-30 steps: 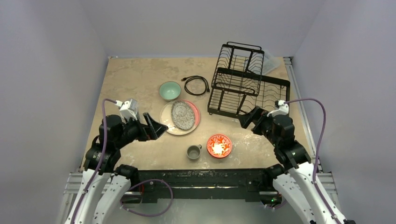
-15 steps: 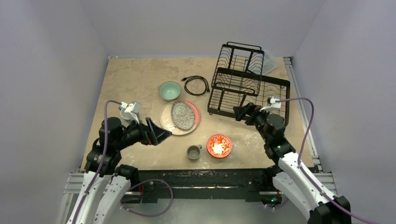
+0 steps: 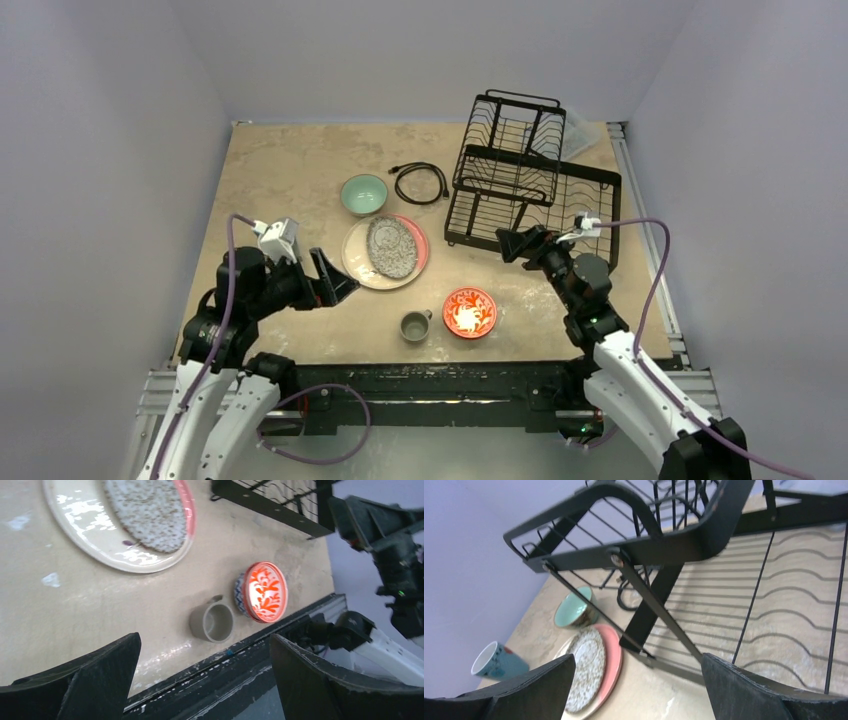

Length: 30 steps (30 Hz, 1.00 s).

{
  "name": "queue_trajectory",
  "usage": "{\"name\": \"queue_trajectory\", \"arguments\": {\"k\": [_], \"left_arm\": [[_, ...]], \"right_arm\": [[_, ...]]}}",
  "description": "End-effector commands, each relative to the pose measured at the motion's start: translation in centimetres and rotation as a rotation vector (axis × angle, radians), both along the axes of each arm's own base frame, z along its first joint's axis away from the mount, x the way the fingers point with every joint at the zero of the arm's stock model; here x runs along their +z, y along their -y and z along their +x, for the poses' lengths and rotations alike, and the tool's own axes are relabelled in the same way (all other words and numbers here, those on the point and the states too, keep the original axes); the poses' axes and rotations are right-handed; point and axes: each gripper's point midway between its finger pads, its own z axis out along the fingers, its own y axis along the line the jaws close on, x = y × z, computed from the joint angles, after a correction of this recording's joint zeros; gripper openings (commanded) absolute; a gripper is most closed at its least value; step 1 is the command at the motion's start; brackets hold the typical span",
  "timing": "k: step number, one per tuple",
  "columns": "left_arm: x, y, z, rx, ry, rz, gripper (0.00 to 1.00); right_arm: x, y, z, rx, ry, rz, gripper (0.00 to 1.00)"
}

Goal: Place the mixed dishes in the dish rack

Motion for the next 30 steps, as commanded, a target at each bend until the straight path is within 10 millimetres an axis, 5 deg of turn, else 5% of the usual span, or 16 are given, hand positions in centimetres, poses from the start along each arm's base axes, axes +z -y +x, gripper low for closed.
{"name": "queue_trajectory", "arguments": {"k": [1,9,13,19,30], "left_arm": [[-1.2,-5.0,2.0,0.290,-0.086,0.197,1.00],[-1.5,-13.4,5.7,0.797,-0.297,0.476,1.00],[-2.8,-16.2,7.7,0.946,-0.401,0.310,1.00],[-5.3,-16.8,11.3,0.930,-0.555,0.114,0.94],[-10.4,-19.7,11.3,1.078,-0.729,0.144,0.78]], "right_arm": [[0.9,-0.8,-1.6,0.066,-0.044,0.033,0.99],[1.9,-0.3,-3.9,0.074,-0.073,0.054,0.99],[1.4,0.4,-4.2,0.045,-0.107,0.024,0.99],[1.4,0.9,-4.7,0.033,-0.108,0.003,0.99],[0.7,1.1,-4.8,0.024,-0.128,-0.014,0.99]]}}
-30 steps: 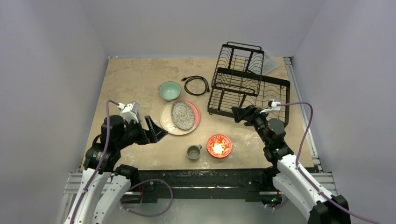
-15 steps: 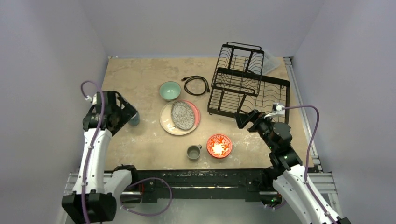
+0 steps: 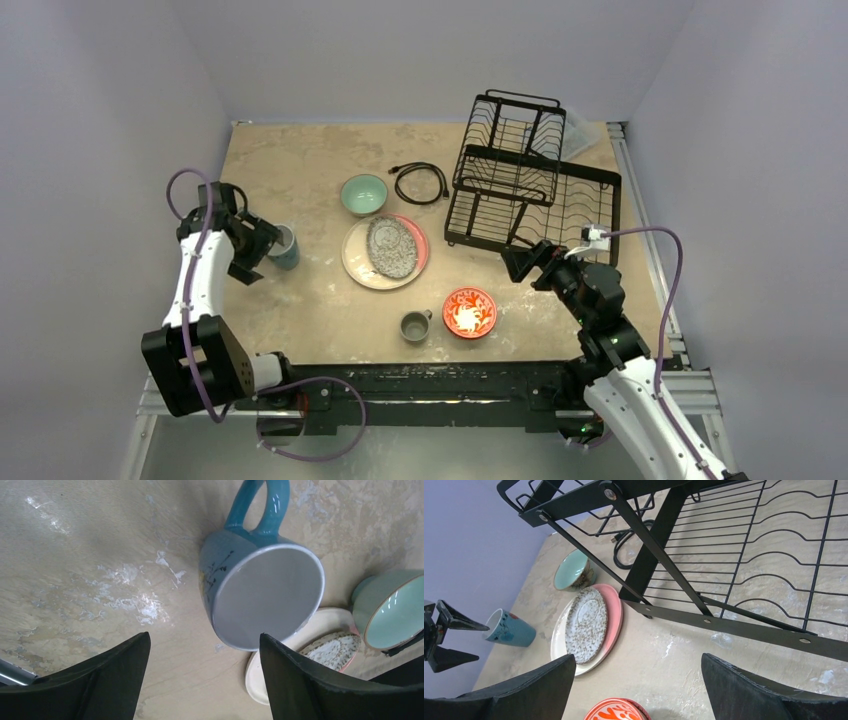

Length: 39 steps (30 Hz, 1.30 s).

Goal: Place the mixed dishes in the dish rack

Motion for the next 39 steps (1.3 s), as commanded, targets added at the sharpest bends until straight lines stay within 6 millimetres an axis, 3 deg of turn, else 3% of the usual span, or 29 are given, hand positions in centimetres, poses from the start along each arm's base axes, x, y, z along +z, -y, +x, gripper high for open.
{"name": "queue_trajectory", "arguments": {"k": [1,12,18,20,24,26,31,39], "left_arm": [[-0.7,-1.1,0.8,0.075,0.023,-0.017,0.74],[-2.8,-0.1,0.1,0.058,-0.020,-0.077,0.48],[-2.8,0.6,0.2,0.023,-0.014,-0.107,0.00],[-1.9,0.6,0.4,-0.013,0.014,-0.090,0.00],[1.9,1.4,0.9,-0.175,0.160,0.015,0.00],[4.8,3.1,1.1,-0.314,0.278,0.092,0.00],[11.4,9.8,0.5,-0.670,0.613,0.208,0.00],[24.0,14.0,0.3,-0.911,1.134,0.502,0.00]], "right_arm": [[2.0,0.6,0.3,-0.027,0.053,-0.006,0.99],[1.1,0.9,0.3,-0.045,0.028,-0.009,0.99],[1.1,1.1,0.0,-0.055,0.021,-0.007,0.99],[1.2,1.2,-0.1,-0.058,0.017,-0.014,0.99],[0.9,1.3,-0.1,-0.058,0.004,-0.026,0.99],[0.8,1.1,-0.1,-0.051,-0.006,-0.029,0.99],[0.6,0.4,-0.1,-0.013,-0.045,-0.031,0.99],[1.8,-2.2,-1.1,0.130,-0.125,0.015,0.99]]}}
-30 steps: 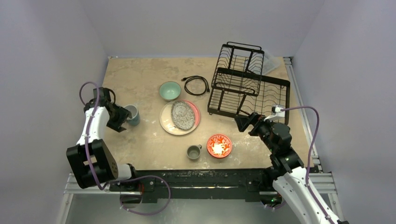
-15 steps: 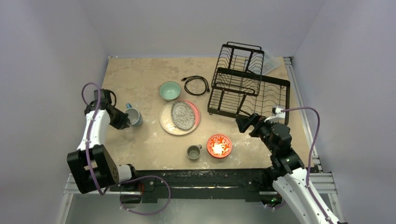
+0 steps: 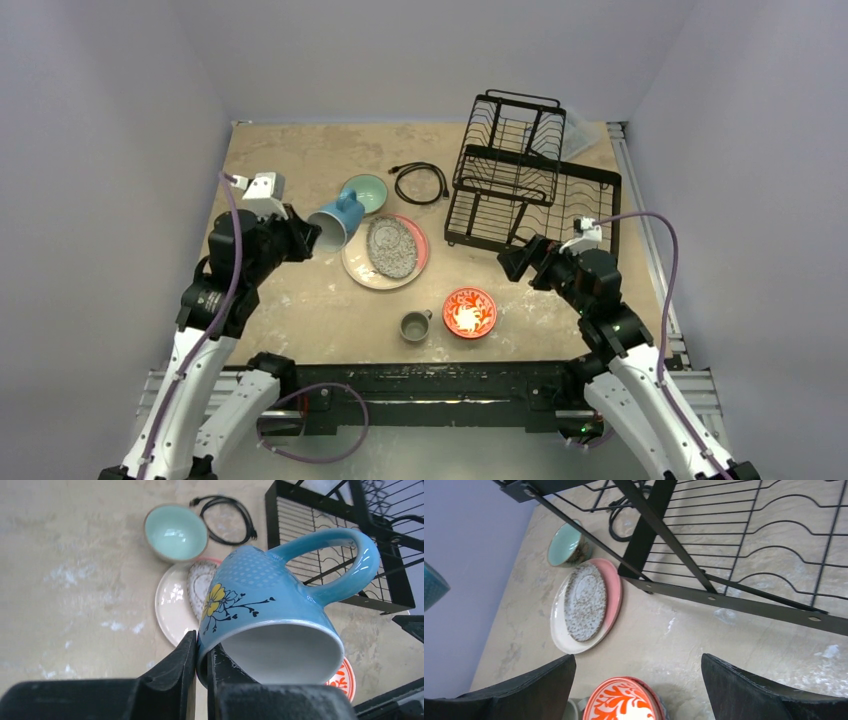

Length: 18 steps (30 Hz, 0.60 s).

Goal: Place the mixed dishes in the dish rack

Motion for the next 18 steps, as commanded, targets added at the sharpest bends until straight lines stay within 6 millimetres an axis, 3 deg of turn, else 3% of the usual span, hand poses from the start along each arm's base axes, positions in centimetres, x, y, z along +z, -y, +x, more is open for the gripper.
{"name": "queue_trajectory", "arguments": {"k": [1,4,6,8,10,14,18], "left_arm": [[11.1,1.2,2.0,-0.099,0.487,0.108,0.00],[13.6,1.4,1.9,-0.121,0.637,0.221,0.00],[13.5,1.6,2.0,-0.136,0.715,0.311,0.00],[12.2,1.5,2.4,-0.120,0.769,0.372,0.00],[9.5,2.0,2.6,-0.149,0.779,0.402,0.00],[7.7,3.1,2.3,-0.206,0.776,0.476,0.00],[6.0,3.3,2.4,-0.230,0.745,0.539,0.00]], "right_arm": [[3.1,-2.3,-0.7,0.122,-0.001,0.073,0.99],[4.0,-3.6,-1.2,0.189,-0.019,0.117,0.99],[4.4,-4.5,-1.7,0.242,-0.030,0.156,0.99],[4.5,-5.5,-2.1,0.282,-0.045,0.199,0.99],[4.6,-6.7,-2.6,0.323,-0.063,0.243,0.99],[5.2,-9.9,-3.7,0.385,-0.110,0.312,0.99],[8.0,-13.8,-4.3,0.398,-0.136,0.373,0.99]]}}
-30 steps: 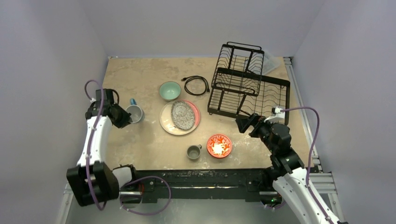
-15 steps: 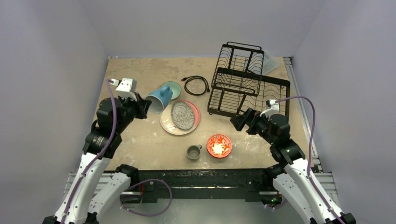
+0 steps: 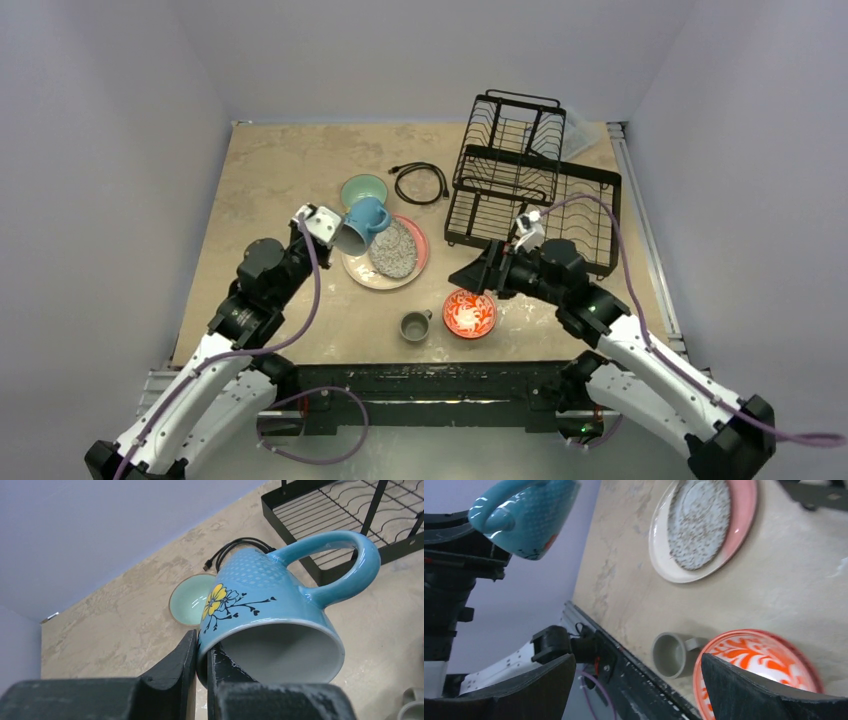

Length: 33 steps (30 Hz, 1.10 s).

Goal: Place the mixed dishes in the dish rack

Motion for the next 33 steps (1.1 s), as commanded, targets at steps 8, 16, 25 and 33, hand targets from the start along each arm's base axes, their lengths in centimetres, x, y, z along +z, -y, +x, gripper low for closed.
{"name": "queue_trajectory", "arguments": {"k": [8,16,25,33], "left_arm": [[3.6,1.7,-0.8,-0.110,0.252,0.046,0.00],[2.8,3.4,-2.2,-0.225,0.328,0.088,0.00],[3.9,3.5,-3.3,-0.244,0.398,0.060,0.00],[5.1,3.3,-4.1,-0.245,0.450,0.022,0.00]], "right_arm": [[11.5,-11.8,-0.7,0.162,-0.135,0.387,0.97],[15.0,-14.0,-0.8,0.180,-0.201,0.511,0.95],[12.0,-14.1,-0.5,0.118,-0.361,0.465,0.82],[11.0,-13.4,-0.1,0.064,-0.372,0.452,0.77]]}}
